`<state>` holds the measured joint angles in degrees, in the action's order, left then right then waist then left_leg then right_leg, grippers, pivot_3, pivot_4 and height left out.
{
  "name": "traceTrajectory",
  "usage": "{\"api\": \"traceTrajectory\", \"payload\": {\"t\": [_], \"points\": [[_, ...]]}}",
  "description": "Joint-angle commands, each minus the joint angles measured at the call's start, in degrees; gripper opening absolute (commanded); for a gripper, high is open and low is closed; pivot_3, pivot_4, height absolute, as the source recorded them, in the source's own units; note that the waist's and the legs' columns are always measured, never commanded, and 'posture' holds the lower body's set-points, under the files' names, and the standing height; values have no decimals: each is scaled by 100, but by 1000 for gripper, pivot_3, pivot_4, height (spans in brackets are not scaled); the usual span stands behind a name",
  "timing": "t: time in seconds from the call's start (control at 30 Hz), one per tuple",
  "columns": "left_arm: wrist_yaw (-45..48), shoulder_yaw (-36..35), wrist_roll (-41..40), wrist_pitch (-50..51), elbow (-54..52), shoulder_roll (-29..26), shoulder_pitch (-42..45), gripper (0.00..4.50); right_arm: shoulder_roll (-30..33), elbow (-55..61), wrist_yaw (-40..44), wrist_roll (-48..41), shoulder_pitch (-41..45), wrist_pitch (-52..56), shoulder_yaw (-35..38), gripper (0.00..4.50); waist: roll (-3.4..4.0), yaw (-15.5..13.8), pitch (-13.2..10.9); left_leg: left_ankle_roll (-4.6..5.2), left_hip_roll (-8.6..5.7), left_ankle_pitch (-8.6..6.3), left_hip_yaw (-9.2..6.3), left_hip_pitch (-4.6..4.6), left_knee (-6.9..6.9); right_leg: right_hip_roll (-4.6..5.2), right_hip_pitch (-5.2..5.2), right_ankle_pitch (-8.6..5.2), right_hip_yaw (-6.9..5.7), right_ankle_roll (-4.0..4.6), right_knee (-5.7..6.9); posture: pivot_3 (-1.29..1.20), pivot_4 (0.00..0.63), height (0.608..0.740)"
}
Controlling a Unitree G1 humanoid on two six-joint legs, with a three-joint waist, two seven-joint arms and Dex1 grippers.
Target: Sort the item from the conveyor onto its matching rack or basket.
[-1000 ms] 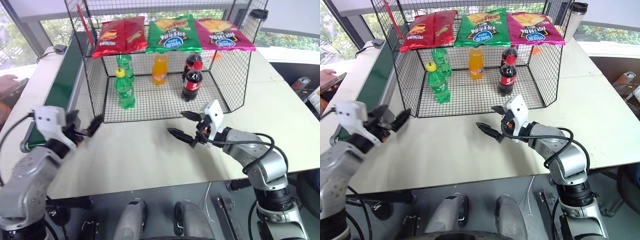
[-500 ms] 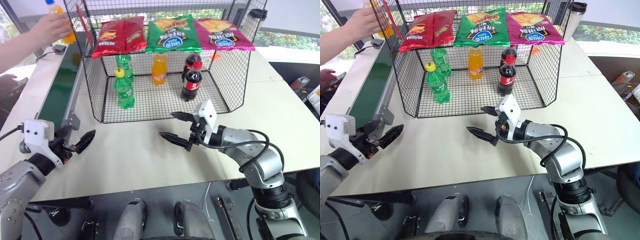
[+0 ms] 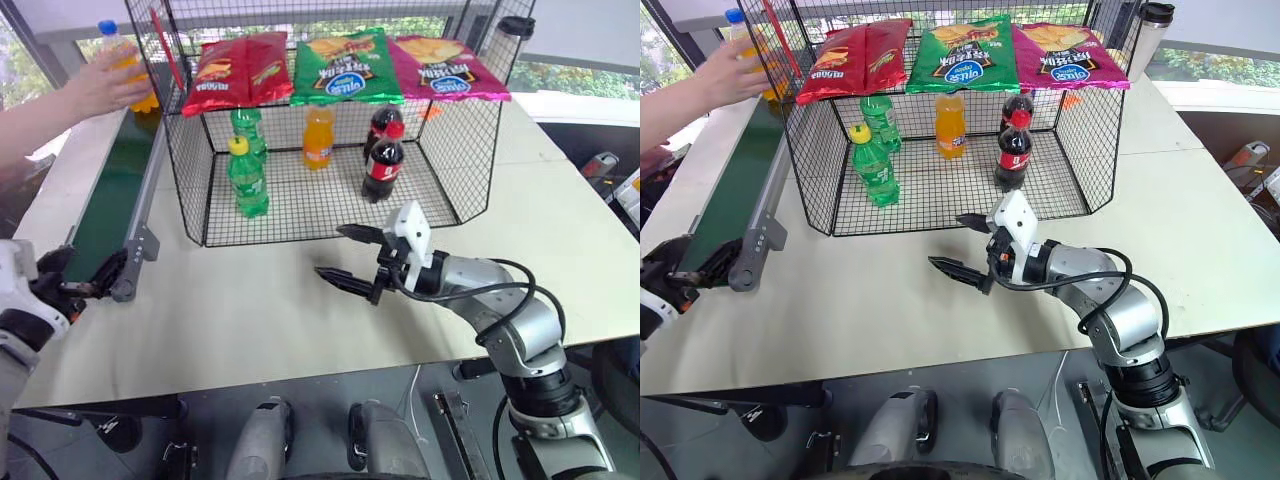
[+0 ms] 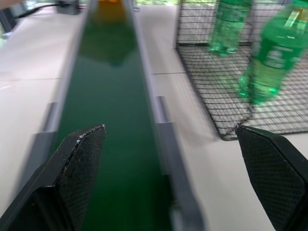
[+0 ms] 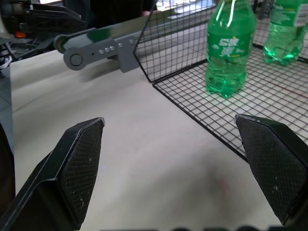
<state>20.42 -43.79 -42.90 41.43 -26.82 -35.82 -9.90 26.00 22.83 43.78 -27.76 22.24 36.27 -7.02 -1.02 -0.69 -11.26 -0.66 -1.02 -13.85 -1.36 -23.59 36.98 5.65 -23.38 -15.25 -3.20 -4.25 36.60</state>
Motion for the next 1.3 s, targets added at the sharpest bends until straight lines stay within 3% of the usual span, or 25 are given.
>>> {"api": "traceTrajectory", "payload": {"t": [0.03,0.6,0.9,1.3], "points": [[-46,-186,24,-179,-17,4,9,4500,68,200,172,-38,81,-164,-63,4482,0,-4,0,0,0,0,0,-1,-1,0,2,1,0,0,-4,0,150,739],[-452,-63,311,-502,393,245,273,4500,177,211,502,-85,82,-202,-162,4482,-1,1,1,2,2,-2,2,-6,-10,3,2,7,-1,6,-29,0,150,739],[-223,-97,216,-646,477,286,251,4500,177,190,463,-55,91,-190,-172,4482,0,0,1,2,2,-3,2,-8,-10,4,1,8,-1,7,-30,0,150,739],[-256,204,845,-1171,702,317,370,4500,203,191,403,-9,91,-192,-171,4482,0,-1,1,2,3,-3,2,-10,-11,5,1,9,-2,8,-33,0,150,739]]}}
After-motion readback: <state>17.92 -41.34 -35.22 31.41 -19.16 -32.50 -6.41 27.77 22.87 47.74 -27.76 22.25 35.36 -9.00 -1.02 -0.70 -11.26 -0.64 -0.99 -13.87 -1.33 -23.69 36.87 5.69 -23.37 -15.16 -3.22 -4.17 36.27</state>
